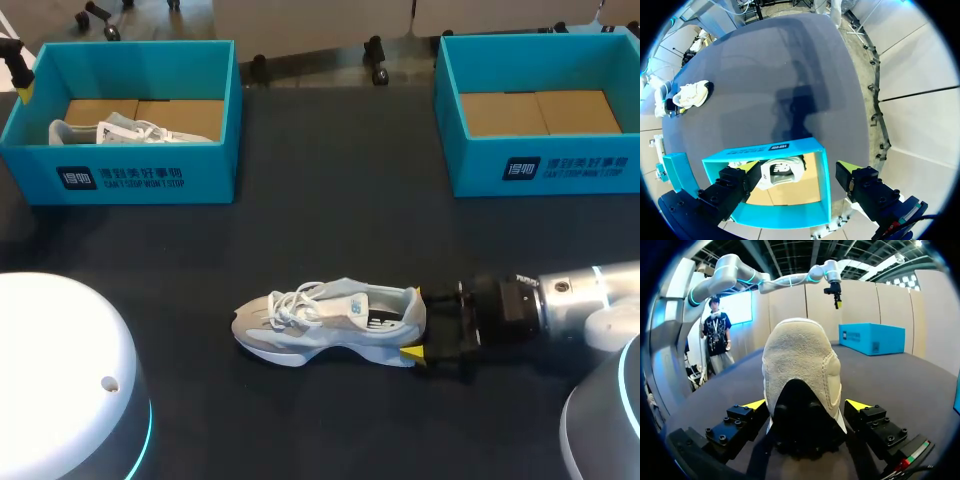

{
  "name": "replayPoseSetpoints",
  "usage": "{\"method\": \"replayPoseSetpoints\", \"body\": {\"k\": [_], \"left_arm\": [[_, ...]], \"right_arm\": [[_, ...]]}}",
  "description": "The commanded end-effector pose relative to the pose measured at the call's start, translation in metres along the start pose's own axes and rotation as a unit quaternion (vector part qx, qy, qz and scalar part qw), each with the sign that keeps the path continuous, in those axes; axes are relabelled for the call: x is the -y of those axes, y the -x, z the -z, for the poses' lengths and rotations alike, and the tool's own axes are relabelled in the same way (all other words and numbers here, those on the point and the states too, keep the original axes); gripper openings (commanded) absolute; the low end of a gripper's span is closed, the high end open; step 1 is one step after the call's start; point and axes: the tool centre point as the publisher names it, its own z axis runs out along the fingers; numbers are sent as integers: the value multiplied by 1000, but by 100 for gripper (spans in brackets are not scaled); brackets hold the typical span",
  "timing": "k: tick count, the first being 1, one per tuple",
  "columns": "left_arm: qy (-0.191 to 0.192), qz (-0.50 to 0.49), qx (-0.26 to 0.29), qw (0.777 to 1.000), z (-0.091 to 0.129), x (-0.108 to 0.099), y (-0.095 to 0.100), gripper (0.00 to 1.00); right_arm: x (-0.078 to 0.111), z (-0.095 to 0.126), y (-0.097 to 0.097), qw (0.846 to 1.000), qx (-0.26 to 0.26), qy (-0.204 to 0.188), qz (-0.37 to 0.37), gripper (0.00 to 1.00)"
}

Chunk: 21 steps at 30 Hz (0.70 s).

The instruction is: Take the shoe out of the shoebox, open the shoe tongue, remove and reinsert the insole, then place the shoe into the shoebox

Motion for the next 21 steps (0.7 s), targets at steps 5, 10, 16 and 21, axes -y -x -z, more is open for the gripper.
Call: {"method": "replayPoseSetpoints", "body": {"k": [5,10,16,21], "left_arm": [[1,0,-1,1000,0,1,0,100],[1,0,-1,1000,0,1,0,100],[1,0,-1,1000,0,1,0,100],[1,0,-1,1000,0,1,0,100]], "right_arm": [[-4,-12,2,1000,-4,1,4,100],[-2,-14,6,1000,-11,1,11,100],[1,-19,7,1000,-20,0,20,100],[0,-22,6,999,-20,-1,25,100]]}}
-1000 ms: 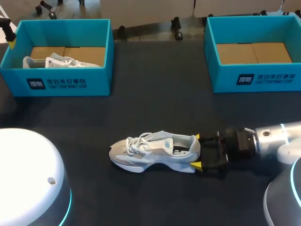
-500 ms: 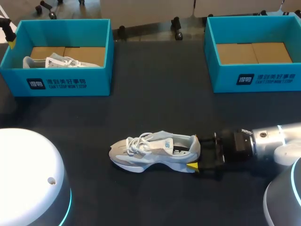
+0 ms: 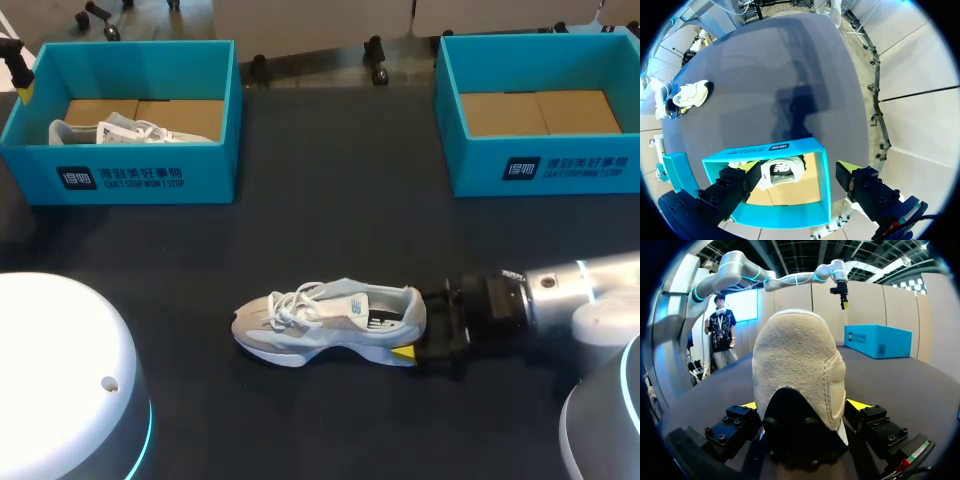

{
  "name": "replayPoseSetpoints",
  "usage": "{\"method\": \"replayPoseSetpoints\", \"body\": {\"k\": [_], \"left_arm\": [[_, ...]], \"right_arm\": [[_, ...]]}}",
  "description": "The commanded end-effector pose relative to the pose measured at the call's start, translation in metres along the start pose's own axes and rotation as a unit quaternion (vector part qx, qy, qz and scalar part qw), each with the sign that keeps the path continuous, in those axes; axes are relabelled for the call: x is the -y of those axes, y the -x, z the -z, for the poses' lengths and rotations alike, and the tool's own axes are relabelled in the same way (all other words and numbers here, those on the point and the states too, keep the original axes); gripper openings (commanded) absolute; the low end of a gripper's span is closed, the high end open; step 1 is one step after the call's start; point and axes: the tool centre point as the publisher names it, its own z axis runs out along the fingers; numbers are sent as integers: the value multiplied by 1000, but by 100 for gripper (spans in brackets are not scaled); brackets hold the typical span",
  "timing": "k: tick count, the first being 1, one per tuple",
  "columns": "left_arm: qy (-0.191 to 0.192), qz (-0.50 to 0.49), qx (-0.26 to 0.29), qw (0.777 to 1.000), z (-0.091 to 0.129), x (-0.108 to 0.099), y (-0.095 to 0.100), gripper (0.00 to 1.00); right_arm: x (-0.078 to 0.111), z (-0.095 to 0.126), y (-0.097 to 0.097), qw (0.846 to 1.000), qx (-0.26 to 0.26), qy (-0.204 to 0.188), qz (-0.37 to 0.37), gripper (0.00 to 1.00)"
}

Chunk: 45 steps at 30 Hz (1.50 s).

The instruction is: Take the shoe out of the shoebox, open the shoe tongue, remove and reinsert the insole, then place the shoe into the shoebox

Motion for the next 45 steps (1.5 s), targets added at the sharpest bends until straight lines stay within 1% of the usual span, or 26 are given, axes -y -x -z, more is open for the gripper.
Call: {"method": "replayPoseSetpoints", "body": {"k": [1,12,18,19,21,22,23,34,42,43,44,45], "left_arm": [[1,0,-1,1000,0,1,0,100],[1,0,-1,1000,0,1,0,100],[1,0,-1,1000,0,1,0,100],[1,0,-1,1000,0,1,0,100],[1,0,-1,1000,0,1,0,100],[1,0,-1,1000,0,1,0,100],[1,0,-1,1000,0,1,0,100],[1,0,-1,1000,0,1,0,100],[1,0,-1,1000,0,1,0,100],[4,-4,22,1000,15,10,8,100],[7,4,36,999,24,18,13,100],[11,15,35,999,28,23,16,100]], "right_arm": [[0,-7,2,1000,1,-2,2,100],[-6,-16,1,1000,-1,-7,11,100],[-4,-16,-1,1000,-1,-7,11,100],[-3,-16,-2,1000,0,-6,11,89],[-2,-15,-2,1000,1,-6,11,40],[-2,-15,-2,1000,1,-5,11,17],[-2,-15,-2,1000,2,-5,11,0],[-7,-15,0,1000,-5,-10,20,0],[-7,-15,0,1000,-5,-10,20,0],[-7,-15,0,1000,-5,-10,20,0],[-7,-15,0,1000,-5,-10,20,0],[-7,-15,0,1000,-5,-10,20,0]]}}
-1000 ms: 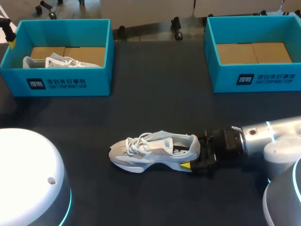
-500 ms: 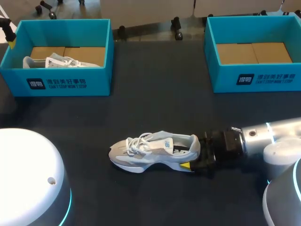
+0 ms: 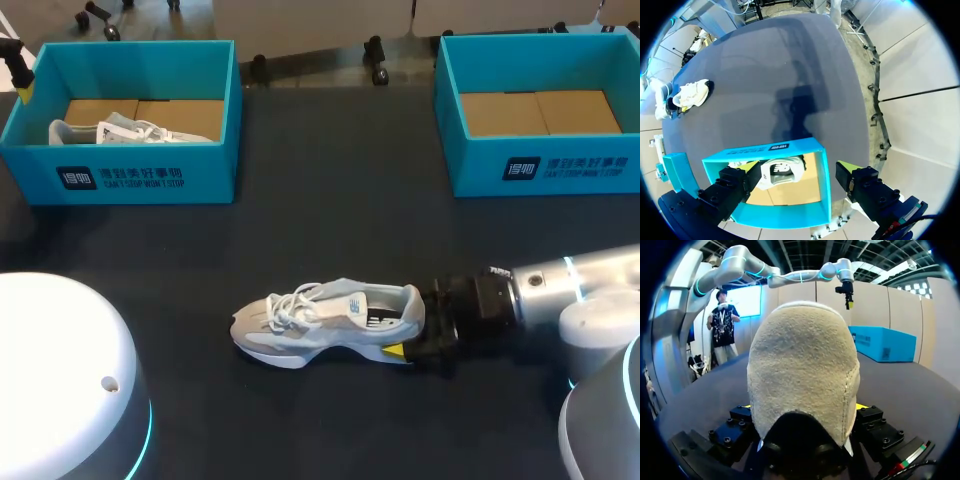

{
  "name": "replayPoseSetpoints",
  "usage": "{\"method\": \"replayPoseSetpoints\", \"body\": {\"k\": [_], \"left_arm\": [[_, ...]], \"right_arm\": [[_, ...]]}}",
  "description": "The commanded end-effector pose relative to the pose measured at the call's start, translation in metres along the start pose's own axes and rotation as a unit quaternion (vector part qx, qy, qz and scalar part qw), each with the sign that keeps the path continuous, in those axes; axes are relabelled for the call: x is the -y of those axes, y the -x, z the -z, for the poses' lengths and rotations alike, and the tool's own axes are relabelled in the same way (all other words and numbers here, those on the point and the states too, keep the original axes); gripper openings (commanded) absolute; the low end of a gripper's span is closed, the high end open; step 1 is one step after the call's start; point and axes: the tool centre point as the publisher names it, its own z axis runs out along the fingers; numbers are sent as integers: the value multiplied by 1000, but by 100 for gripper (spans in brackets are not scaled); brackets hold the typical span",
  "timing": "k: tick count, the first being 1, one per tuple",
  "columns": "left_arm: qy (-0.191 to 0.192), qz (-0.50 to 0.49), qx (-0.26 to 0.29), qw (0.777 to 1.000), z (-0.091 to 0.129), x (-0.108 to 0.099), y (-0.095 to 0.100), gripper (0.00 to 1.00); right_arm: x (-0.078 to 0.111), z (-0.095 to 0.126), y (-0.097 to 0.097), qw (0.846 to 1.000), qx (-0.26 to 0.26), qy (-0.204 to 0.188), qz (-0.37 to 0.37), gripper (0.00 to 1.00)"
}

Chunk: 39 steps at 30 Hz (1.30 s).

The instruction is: Take the shoe out of the shoebox, open the shoe tongue, remove and reinsert the insole, then place the shoe into the shoebox

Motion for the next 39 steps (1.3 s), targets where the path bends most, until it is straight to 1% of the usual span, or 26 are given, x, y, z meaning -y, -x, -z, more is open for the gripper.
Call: {"method": "replayPoseSetpoints", "body": {"k": [1,2,4,5,6,8,9,10,12,15,18,19,33,34,35,37,39], "left_arm": [[28,37,25,999,31,31,12,100],[12,71,16,997,38,43,16,100],[17,129,-10,991,41,58,25,100],[4,157,-21,987,42,66,28,100],[2,187,-39,982,42,74,31,100],[26,248,-54,967,42,90,37,100],[29,272,-61,960,42,95,40,100],[12,302,-64,951,44,101,42,100],[24,349,-61,935,41,110,49,100],[-19,410,-77,909,35,116,58,100],[-26,449,-77,890,31,128,66,100],[-27,450,-78,889,30,130,68,100],[-27,450,-78,889,30,130,68,100],[-52,464,-76,881,32,132,69,100],[-67,491,-59,867,35,135,69,100],[-68,543,-34,836,38,146,72,100],[-79,595,-28,800,41,155,77,100]], "right_arm": [[-1,-1,0,1000,-1,-2,0,0],[-1,-1,0,1000,-1,-2,0,0],[-1,-1,0,1000,-1,-2,0,0],[-1,-1,0,1000,-1,-2,0,0],[-1,-1,0,1000,-1,-2,0,0],[-1,-1,0,1000,-1,-2,0,0],[-1,-1,0,1000,-1,-2,0,0],[-1,-1,0,1000,-1,-2,0,0],[-1,-1,0,1000,-1,-2,0,0],[-1,-1,0,1000,-1,-2,0,0],[-1,-1,0,1000,-1,-2,0,0],[-1,-1,0,1000,-1,-2,0,0],[-1,-1,0,1000,-1,-2,0,0],[-1,-1,0,1000,-1,-2,0,0],[-1,-1,0,1000,-1,-2,0,0],[-1,-1,0,1000,-1,-2,0,0],[-1,-1,0,1000,-1,-2,0,0]]}}
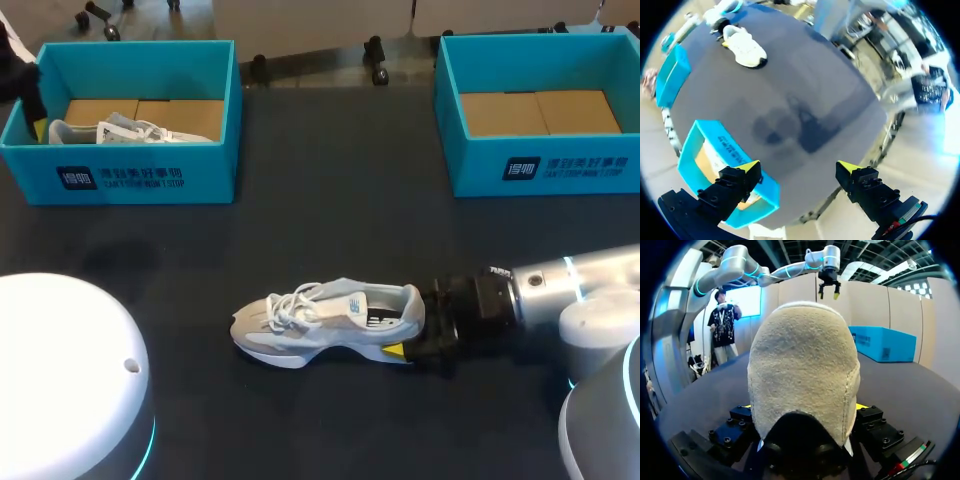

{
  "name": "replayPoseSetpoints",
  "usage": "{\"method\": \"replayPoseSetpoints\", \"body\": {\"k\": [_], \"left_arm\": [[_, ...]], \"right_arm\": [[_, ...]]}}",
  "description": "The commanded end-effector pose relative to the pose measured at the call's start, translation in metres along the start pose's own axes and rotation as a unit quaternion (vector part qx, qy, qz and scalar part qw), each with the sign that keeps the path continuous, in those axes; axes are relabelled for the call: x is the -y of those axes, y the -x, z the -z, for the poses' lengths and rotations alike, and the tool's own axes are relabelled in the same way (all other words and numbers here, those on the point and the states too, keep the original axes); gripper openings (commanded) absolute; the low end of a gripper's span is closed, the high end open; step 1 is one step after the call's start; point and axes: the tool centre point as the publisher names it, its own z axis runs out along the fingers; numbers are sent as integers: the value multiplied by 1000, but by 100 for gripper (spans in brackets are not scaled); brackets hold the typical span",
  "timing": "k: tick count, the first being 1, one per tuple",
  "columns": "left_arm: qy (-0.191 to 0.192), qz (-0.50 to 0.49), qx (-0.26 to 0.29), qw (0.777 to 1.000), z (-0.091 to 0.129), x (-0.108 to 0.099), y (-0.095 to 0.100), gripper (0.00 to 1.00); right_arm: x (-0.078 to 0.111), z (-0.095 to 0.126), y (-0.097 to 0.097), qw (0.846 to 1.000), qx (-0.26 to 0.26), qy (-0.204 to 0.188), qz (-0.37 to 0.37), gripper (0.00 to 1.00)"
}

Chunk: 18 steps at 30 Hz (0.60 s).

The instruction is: Take the shoe out of the shoebox, open the shoe tongue, remove and reinsert the insole, then place the shoe into the shoebox

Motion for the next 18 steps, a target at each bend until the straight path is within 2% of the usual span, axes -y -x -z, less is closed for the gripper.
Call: {"method": "replayPoseSetpoints", "body": {"k": [1,6,7,9,12,13,18], "left_arm": [[-48,156,25,986,6,12,-10,100],[-38,285,56,956,4,40,-19,100],[-33,326,58,943,3,50,-20,100],[-37,375,28,926,0,63,-19,100],[-45,465,-13,884,-7,84,-19,100],[-42,464,-23,884,-10,92,-20,100],[-42,464,-23,884,-10,92,-20,100]], "right_arm": [[-1,-1,0,1000,-1,-3,0,0],[-1,-1,0,1000,-1,-3,0,0],[-1,-1,0,1000,-1,-3,0,0],[-1,-1,0,1000,-1,-3,0,0],[-1,-1,0,1000,-1,-3,0,0],[-1,-1,0,1000,-1,-3,0,0],[-1,-1,0,1000,-1,-3,0,0]]}}
